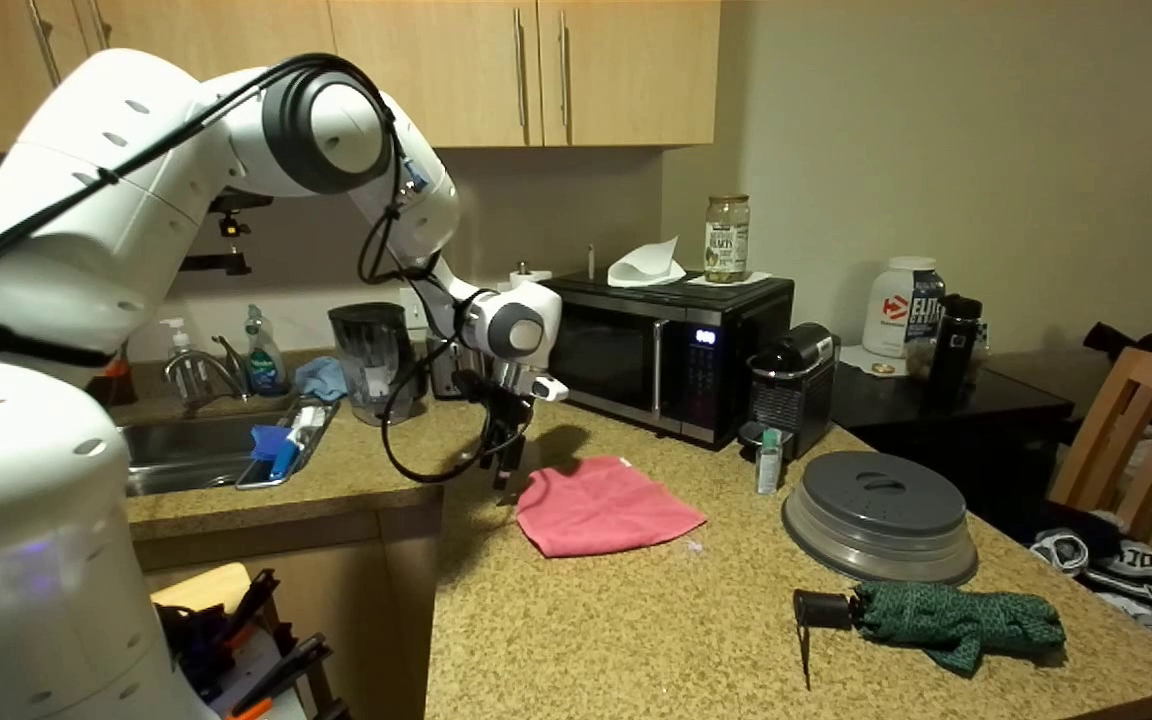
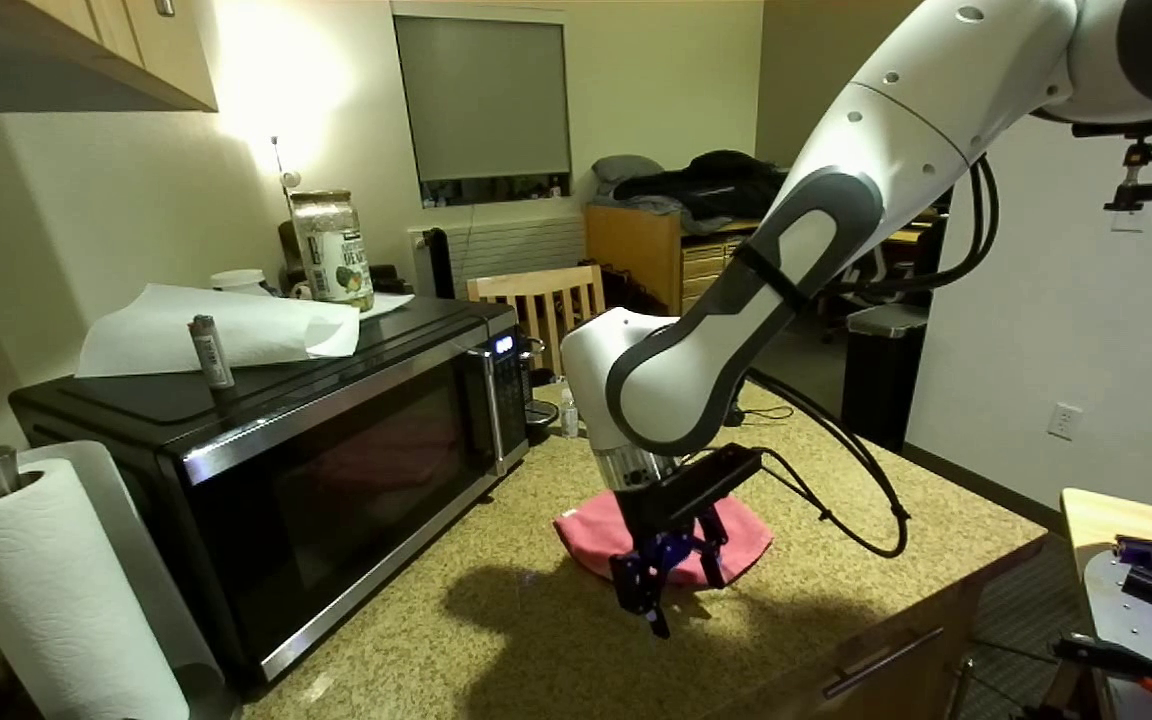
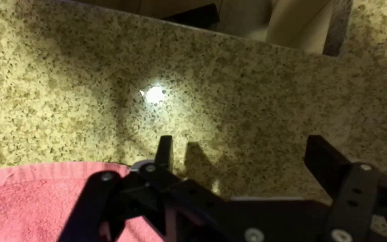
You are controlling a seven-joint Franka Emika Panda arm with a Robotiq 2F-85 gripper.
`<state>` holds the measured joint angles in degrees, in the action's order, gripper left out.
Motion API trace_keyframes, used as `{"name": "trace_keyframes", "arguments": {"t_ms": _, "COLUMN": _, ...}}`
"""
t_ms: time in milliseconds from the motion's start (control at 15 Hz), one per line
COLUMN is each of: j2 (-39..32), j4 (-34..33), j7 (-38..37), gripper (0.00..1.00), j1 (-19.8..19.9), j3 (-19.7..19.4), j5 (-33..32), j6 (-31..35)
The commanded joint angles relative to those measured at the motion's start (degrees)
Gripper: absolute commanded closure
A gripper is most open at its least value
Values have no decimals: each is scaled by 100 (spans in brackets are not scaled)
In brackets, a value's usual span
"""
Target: Spread the cloth on the table
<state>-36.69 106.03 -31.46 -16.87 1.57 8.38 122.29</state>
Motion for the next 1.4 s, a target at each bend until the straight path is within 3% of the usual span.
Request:
{"name": "trace_keyframes", "arguments": {"t_ms": 0, "j2": 278, "j4": 407, "j7": -355, "gripper": 0, "j1": 53, "j3": -37, "j5": 101, "j6": 349}}
{"name": "trace_keyframes", "arguments": {"t_ms": 400, "j2": 339, "j4": 628, "j7": -638, "gripper": 0, "j1": 174, "j3": 1, "j5": 520, "j6": 969}}
{"name": "trace_keyframes", "arguments": {"t_ms": 667, "j2": 455, "j4": 833, "j7": -1025, "gripper": 0, "j1": 154, "j3": -102, "j5": 459, "j6": 1304}}
{"name": "trace_keyframes", "arguments": {"t_ms": 1333, "j2": 647, "j4": 1134, "j7": -1582, "gripper": 0, "j1": 132, "j3": -285, "j5": 302, "j6": 1442}}
